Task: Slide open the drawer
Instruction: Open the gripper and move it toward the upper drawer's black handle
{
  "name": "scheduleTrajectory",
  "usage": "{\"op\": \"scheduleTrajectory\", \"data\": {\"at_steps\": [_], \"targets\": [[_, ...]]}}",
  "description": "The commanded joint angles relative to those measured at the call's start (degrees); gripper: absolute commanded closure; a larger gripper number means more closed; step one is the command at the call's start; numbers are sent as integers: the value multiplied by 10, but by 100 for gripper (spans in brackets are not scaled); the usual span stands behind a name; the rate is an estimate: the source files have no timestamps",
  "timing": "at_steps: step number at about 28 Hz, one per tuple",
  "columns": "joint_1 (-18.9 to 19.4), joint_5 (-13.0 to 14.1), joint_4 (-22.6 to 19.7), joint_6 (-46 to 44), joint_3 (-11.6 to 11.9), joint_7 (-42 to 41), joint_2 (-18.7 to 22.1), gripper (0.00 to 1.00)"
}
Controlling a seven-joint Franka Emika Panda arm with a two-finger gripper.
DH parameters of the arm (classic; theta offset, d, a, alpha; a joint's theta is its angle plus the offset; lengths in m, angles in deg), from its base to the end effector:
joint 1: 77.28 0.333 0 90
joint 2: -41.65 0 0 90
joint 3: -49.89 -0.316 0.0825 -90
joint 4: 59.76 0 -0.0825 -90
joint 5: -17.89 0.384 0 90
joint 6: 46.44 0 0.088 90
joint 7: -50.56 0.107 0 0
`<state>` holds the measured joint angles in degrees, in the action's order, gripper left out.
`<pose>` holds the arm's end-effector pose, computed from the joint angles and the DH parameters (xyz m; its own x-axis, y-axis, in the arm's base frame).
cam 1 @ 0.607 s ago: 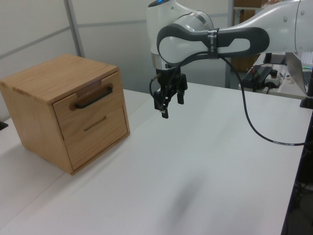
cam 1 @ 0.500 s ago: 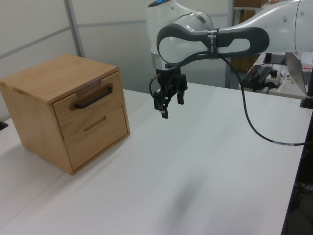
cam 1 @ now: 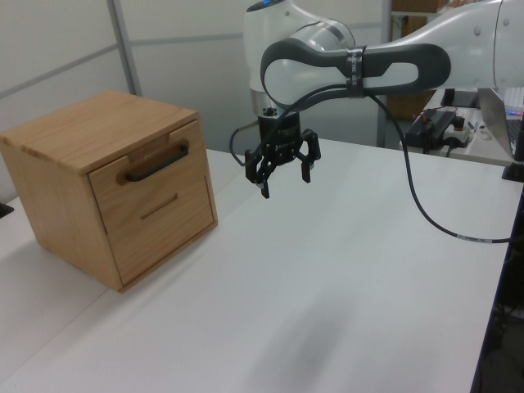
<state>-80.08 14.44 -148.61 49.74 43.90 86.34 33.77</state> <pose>0.6025 0.0238 0.5643 0.8457 -0.5333 0.0193 -0.5336 -0.8447 0.0421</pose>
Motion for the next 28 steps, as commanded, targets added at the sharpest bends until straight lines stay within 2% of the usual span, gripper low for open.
{"op": "scheduleTrajectory", "data": {"at_steps": [1,9,10,16,22,28], "targets": [[2,14,2,6,0,135,1,0],[5,15,2,11,-1,345,0,0],[7,12,2,11,-1,392,0,0],[9,14,2,20,-1,479,-2,0],[16,11,0,118,-2,560,-3,0],[17,13,0,232,-2,608,-22,0]]}}
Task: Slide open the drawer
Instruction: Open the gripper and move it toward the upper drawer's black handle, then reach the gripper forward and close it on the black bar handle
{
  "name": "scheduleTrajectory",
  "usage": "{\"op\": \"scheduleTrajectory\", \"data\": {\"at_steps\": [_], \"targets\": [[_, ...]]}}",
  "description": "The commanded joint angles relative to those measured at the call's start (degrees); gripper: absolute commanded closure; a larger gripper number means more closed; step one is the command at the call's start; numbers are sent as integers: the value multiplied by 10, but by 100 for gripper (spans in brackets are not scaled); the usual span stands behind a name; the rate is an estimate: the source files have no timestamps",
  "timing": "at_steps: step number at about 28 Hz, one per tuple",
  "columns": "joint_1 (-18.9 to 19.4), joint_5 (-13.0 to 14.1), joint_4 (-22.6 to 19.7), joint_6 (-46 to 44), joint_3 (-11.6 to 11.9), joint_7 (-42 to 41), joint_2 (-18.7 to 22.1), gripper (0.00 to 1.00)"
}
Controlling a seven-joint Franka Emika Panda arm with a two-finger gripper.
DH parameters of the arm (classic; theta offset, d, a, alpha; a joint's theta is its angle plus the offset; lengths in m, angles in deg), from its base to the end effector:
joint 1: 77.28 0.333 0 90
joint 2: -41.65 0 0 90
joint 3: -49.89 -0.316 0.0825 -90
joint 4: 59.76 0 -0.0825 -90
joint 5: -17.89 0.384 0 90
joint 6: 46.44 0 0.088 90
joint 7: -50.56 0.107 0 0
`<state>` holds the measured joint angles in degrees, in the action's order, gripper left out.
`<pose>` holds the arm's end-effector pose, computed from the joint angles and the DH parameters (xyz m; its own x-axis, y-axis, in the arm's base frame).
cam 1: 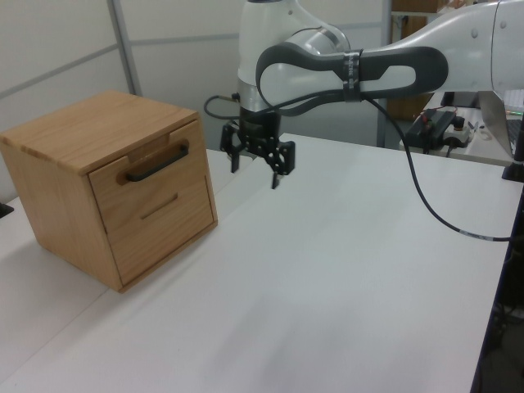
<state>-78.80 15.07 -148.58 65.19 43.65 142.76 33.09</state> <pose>0.6300 0.0439 0.5842 0.0502 -0.9985 0.0231 -0.9673 -0.0544 -0.2479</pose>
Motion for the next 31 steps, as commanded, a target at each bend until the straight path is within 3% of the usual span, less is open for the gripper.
{"op": "scheduleTrajectory", "data": {"at_steps": [1,9,18,23,27,31], "targets": [[5,5,-1,96,1,48,-22,0],[6,2,0,302,1,57,-104,0],[-6,5,1,513,3,56,-164,4],[-6,5,4,569,3,53,-180,4],[-11,5,41,588,3,52,-208,4],[-13,1,72,590,3,50,-233,17]]}}
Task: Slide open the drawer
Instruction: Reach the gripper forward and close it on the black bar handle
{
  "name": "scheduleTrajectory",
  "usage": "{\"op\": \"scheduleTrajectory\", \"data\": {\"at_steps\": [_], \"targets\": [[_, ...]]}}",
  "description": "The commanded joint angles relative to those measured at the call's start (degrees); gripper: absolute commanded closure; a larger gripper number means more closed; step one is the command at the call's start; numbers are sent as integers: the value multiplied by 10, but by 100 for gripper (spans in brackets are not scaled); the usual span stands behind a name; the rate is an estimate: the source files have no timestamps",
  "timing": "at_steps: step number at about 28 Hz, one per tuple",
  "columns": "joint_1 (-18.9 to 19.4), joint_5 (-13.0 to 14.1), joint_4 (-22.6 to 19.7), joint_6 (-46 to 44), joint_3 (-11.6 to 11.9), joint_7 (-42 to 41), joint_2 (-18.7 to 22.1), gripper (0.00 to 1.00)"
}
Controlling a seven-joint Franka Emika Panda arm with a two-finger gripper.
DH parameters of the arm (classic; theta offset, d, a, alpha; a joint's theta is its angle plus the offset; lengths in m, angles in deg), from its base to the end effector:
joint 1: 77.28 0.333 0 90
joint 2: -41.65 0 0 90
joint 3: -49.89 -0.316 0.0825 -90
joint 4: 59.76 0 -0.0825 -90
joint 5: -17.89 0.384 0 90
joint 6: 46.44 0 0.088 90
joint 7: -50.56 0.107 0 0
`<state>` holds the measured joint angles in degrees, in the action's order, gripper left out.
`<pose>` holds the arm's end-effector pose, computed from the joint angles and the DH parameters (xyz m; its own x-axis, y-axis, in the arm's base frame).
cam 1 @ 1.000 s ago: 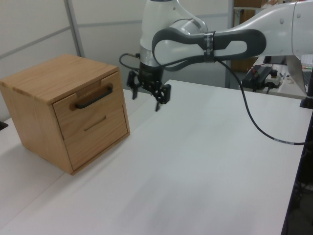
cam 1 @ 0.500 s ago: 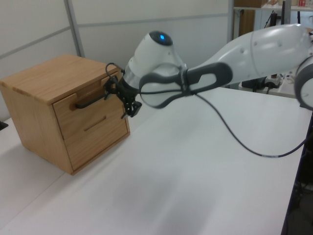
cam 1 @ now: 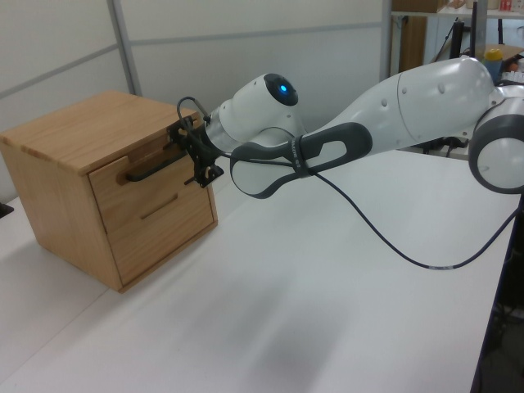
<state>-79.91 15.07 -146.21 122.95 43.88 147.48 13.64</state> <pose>0.7421 0.0297 0.5015 -0.0023 -0.9947 -0.1031 -0.5751 0.0857 -0.8136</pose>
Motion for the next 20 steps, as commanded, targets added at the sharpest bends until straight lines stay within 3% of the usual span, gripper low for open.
{"op": "scheduleTrajectory", "data": {"at_steps": [1,3,4,9,20], "targets": [[-1,1,53,14,1,3,-42,19],[-1,0,62,25,1,2,-50,31],[-1,-1,64,42,1,0,-52,48],[1,-12,60,57,-1,-16,-51,100],[4,-29,52,57,-9,-16,-49,100]]}}
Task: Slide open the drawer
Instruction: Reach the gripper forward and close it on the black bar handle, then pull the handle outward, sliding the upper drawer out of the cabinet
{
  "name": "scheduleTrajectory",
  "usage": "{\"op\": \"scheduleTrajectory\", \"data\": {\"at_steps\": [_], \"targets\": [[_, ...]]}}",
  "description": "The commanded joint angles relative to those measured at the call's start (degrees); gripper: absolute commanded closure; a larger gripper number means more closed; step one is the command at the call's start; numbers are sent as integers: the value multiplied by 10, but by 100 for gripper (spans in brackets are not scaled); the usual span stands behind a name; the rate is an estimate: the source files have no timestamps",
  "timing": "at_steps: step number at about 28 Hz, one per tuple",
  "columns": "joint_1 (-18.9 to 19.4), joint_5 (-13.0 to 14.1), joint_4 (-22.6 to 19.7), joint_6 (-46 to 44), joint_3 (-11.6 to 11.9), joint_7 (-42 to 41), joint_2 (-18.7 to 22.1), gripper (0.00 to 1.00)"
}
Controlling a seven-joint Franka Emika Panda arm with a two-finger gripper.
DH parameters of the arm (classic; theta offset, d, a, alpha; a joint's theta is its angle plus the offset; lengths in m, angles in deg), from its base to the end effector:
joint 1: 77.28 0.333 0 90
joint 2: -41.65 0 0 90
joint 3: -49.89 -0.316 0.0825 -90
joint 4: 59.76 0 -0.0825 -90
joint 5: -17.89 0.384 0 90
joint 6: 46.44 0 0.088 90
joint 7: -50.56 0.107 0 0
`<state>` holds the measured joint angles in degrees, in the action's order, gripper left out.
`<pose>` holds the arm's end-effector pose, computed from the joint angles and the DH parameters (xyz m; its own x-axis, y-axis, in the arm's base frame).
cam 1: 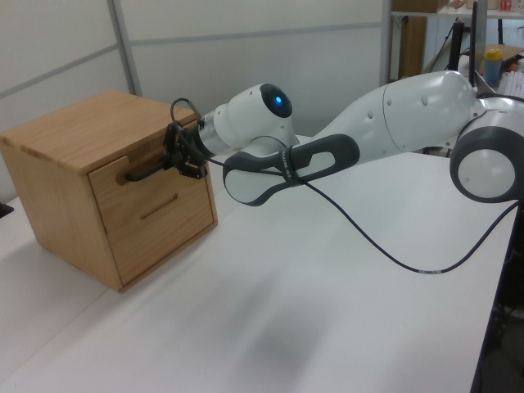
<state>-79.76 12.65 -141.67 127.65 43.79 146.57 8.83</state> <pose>0.7596 0.0331 0.4911 0.0310 -0.9974 -0.0648 -0.5093 0.0400 -0.8597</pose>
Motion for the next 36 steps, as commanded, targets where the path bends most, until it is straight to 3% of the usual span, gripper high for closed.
{"op": "scheduleTrajectory", "data": {"at_steps": [1,9,36], "targets": [[3,-5,7,9,-9,-7,-1,100],[4,-7,-4,7,-10,-8,7,100],[4,1,-207,3,-19,-2,171,100]]}}
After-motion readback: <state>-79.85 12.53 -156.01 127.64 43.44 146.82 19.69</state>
